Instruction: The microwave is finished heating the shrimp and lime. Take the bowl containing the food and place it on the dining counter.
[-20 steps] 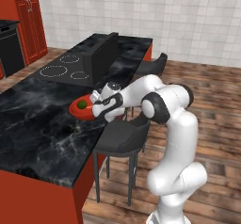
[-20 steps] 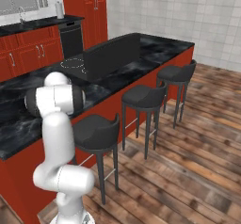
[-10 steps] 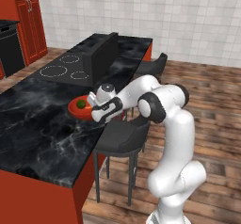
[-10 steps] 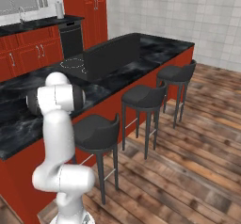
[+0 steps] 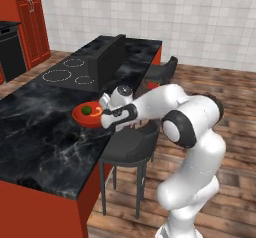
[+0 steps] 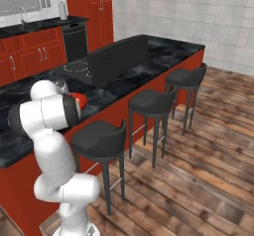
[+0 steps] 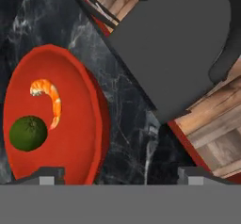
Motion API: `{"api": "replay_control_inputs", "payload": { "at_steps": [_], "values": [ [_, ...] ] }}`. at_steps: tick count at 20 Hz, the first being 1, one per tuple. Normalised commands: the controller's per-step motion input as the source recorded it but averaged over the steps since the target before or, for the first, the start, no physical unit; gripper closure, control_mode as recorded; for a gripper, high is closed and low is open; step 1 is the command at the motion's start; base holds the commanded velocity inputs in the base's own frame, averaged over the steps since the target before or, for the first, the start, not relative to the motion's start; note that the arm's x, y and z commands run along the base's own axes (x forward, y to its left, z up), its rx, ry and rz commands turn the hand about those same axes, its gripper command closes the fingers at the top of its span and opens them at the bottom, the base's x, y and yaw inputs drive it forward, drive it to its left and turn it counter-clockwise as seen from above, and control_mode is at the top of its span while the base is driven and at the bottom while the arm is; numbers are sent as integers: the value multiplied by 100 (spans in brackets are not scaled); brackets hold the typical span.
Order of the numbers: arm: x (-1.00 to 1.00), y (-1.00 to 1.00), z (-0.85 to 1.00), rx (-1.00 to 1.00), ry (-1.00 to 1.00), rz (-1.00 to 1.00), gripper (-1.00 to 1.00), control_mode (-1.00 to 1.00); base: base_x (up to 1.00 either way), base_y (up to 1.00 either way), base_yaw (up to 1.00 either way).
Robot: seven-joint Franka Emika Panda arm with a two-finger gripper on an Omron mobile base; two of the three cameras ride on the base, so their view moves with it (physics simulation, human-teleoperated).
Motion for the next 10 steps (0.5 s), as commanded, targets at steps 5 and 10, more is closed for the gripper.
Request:
{"api": "replay_control_inputs", "payload": {
  "at_steps": [5, 10],
  "values": [
    [-95, -62, 100, 12, -5, -14, -100, -100, 0, 0, 0],
    [-100, -64, 100, 9, -5, -23, -100, -100, 0, 0, 0]
  ]
}}
